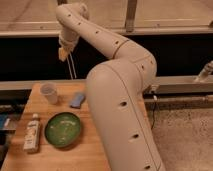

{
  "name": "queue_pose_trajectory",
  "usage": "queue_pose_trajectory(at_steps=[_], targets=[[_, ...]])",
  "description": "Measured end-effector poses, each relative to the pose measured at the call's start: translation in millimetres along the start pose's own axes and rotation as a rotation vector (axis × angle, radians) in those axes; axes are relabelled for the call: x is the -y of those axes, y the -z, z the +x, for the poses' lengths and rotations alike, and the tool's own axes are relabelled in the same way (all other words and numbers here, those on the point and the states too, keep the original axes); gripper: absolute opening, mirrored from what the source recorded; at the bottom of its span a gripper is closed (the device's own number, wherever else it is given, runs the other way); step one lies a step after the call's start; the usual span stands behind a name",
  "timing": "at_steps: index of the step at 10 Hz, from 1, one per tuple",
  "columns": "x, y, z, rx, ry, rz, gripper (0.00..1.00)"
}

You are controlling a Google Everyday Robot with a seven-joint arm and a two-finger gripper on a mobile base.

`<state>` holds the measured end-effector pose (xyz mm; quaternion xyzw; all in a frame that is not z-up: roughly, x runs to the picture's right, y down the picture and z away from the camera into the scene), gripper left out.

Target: Place the eraser in the ceramic cup

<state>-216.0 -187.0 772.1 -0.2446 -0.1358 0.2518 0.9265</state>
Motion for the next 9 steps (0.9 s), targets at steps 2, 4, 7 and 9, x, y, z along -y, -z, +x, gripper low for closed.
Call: queue_pose_trajectory(at_steps=[2, 4, 7, 9], targets=[[-13.3, 2.7, -8.0, 0.028, 0.037, -0.022, 0.00], [-28.6, 3.8, -18.3, 0.057, 0.081, -0.045, 0.00], [-43.7, -4.0, -42.3, 0.090, 0.134, -0.080, 0.00], [-52.5, -9.3, -57.6, 0.110, 0.163, -0.101, 0.00]])
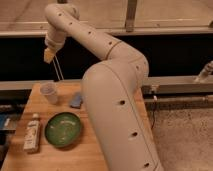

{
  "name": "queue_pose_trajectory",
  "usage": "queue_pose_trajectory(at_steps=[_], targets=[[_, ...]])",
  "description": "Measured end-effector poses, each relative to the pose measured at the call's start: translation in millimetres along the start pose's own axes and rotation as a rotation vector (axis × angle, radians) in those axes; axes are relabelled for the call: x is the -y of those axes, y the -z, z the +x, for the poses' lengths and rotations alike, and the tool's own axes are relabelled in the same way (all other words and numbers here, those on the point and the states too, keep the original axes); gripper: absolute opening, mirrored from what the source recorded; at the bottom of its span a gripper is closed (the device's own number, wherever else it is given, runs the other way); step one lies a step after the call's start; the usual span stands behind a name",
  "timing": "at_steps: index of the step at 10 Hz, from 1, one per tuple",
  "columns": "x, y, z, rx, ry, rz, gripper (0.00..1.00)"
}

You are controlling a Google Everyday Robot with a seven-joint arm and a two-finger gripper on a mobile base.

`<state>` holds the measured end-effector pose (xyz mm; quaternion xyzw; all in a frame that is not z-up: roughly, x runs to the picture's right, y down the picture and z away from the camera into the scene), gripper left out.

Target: Place the eraser in the ceramic cup

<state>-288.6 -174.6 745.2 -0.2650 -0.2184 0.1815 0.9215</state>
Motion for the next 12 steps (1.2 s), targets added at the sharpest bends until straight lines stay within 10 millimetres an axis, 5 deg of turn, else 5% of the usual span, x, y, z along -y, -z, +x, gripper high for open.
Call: queue_pose_trajectory(at_steps=[4, 12], targets=[[-15.0, -6.8, -17.9, 0.039, 0.046, -0.046, 0.00], [-18.2, -8.4, -20.1, 0.041, 0.058, -0.057, 0.00]])
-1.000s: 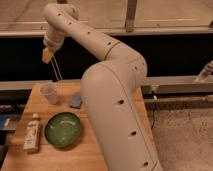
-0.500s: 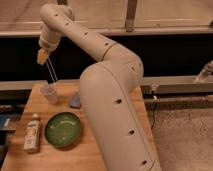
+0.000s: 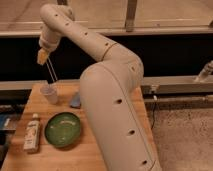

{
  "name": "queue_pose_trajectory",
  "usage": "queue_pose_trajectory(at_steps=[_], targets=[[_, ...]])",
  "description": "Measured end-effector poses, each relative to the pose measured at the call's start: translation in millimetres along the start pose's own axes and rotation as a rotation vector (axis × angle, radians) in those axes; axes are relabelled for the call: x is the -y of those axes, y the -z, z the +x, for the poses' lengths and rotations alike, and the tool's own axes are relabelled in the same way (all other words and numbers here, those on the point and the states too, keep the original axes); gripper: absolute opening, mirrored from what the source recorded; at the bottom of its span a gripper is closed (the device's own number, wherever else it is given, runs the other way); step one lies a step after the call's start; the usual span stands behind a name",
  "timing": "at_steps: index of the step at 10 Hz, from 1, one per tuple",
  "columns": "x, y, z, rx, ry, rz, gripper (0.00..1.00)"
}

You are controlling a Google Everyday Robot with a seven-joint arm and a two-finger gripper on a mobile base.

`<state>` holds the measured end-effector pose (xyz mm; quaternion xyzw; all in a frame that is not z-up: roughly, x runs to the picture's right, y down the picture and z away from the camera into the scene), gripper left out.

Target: Place the eraser in the ceramic cup

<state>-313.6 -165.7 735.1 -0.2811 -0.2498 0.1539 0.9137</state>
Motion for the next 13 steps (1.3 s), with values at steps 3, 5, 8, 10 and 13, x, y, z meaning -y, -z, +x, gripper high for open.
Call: queue_pose_trajectory(at_steps=[3, 5, 8, 10, 13], targets=[[-22.1, -18.1, -7.0, -0.061, 0.038, -0.065, 0.00], [-28.2, -21.0, -11.0, -0.094, 0.051, -0.083, 0.00], [-30.1, -27.2, -12.1, -0.117, 0.032, -0.071, 0.00], [-21.1, -27.1, -1.2, -0.160, -0.106, 0.012, 0.00], [-12.2, -26.9, 6.5, -0.214, -0.256, 0.127, 0.00]])
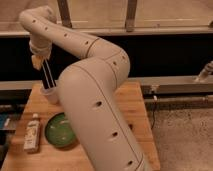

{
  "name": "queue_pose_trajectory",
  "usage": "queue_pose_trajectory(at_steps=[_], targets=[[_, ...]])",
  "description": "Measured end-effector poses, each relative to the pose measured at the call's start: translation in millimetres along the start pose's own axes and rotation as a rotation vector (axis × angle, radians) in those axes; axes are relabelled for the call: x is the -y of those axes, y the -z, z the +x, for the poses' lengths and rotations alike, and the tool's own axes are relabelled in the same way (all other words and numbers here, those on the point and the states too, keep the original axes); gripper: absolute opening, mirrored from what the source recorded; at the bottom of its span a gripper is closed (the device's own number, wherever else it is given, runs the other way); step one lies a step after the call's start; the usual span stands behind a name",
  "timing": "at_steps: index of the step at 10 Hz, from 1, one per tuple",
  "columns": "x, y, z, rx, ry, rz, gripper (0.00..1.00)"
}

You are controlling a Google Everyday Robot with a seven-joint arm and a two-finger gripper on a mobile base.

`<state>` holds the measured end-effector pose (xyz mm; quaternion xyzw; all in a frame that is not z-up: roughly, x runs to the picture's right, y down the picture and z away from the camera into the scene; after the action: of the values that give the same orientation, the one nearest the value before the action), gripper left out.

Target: Place the eraser in the ceramic cup

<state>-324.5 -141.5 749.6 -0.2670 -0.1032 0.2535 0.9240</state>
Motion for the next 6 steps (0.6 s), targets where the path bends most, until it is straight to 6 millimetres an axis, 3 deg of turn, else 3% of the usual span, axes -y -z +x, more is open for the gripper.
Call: queue_pose_trajectory(at_steps=[6], targets=[[6.3, -20.1, -10.8, 0.051, 0.025, -0.018, 0.00]])
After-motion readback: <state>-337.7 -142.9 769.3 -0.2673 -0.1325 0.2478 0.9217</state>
